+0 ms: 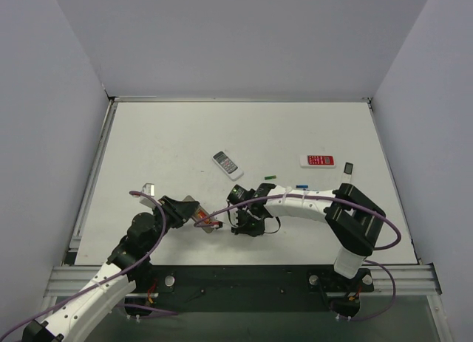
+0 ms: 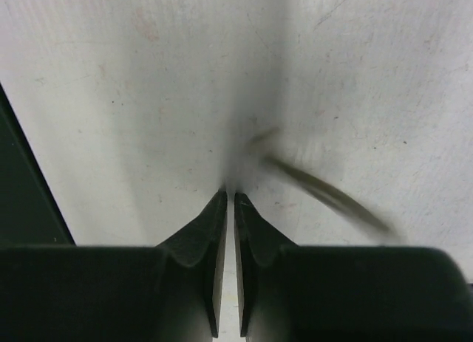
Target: Load the batteries into the remote control
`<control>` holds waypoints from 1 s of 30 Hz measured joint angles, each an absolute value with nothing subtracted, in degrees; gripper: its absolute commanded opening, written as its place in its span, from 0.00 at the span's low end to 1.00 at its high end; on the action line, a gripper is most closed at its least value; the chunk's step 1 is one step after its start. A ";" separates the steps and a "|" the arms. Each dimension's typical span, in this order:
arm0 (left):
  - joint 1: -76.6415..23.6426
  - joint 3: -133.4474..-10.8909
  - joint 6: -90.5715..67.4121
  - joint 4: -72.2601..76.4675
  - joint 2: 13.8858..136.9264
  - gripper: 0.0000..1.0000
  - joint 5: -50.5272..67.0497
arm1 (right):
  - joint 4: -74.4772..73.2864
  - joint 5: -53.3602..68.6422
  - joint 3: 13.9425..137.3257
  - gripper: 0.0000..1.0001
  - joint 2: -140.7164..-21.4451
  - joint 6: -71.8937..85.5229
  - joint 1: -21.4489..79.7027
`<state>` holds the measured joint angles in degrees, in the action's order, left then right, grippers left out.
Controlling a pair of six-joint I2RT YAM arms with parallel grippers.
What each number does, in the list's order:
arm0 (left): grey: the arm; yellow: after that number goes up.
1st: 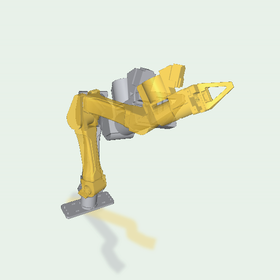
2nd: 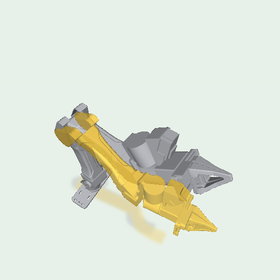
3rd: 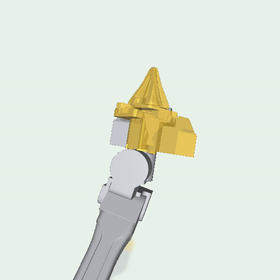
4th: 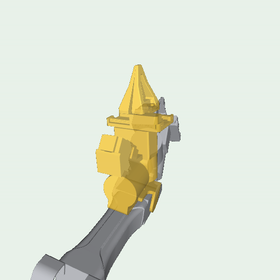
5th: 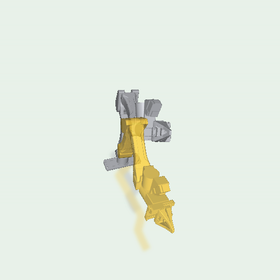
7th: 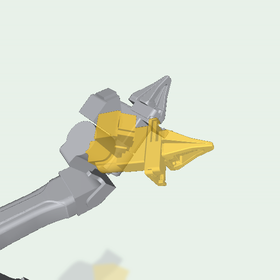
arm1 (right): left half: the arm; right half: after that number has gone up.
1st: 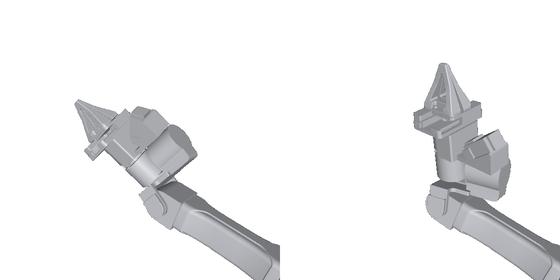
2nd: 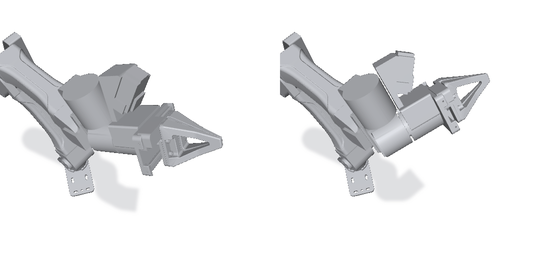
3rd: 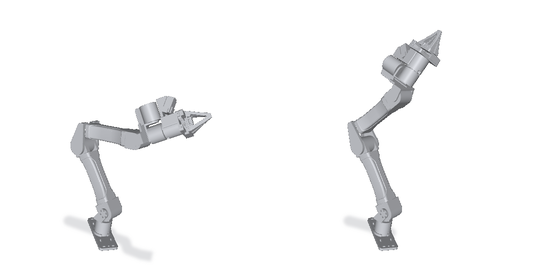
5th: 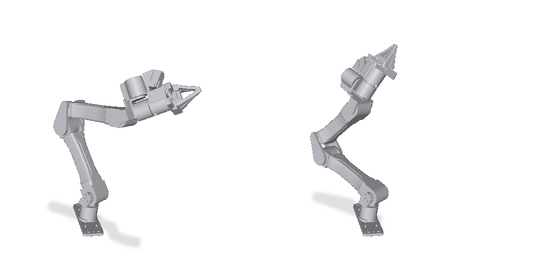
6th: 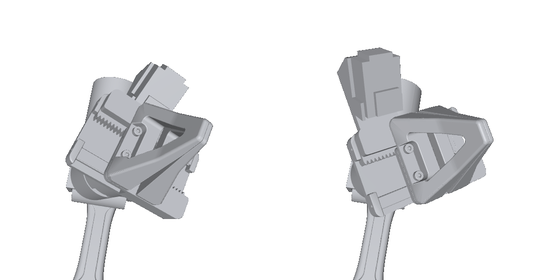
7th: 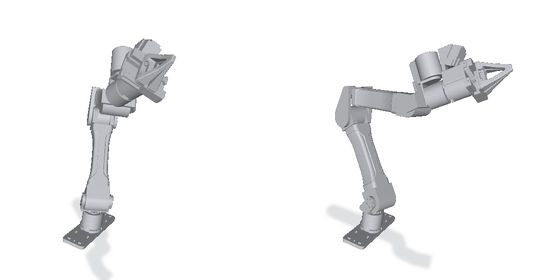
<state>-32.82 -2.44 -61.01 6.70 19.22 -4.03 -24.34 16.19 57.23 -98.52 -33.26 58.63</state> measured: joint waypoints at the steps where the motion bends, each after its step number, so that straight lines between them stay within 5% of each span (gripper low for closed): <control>1: -32.82 -2.44 -61.01 6.72 19.31 0.00 -4.03 | -24.58 16.47 57.30 0.01 -98.48 -32.69 58.59; 12: -32.82 -2.44 -61.04 7.14 21.12 0.00 -4.01 | -25.15 13.43 57.28 0.00 -98.52 -17.98 56.49; 13: -32.82 -2.44 -61.04 7.14 21.12 0.00 -4.01 | -25.15 12.56 57.28 0.03 -98.50 -16.40 55.94; 16: -32.82 -2.44 -61.04 7.07 20.97 0.00 -4.03 | -25.02 10.22 57.10 0.41 -97.43 -10.57 54.13; 19: -32.82 -2.44 -61.01 6.94 20.32 0.00 -4.10 | -23.75 8.03 56.75 0.53 -93.38 -4.75 50.76; 22: -32.82 -2.44 -60.99 6.81 19.70 0.00 -4.25 | -21.50 6.11 56.80 0.62 -88.47 0.78 46.44; 30: -32.77 -2.44 -60.95 6.50 19.11 0.00 -4.25 | -18.65 1.34 60.16 0.63 -86.46 10.00 37.39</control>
<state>-32.77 -2.44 -60.95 6.50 19.11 -4.25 -18.65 1.34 60.16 -86.46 10.00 37.39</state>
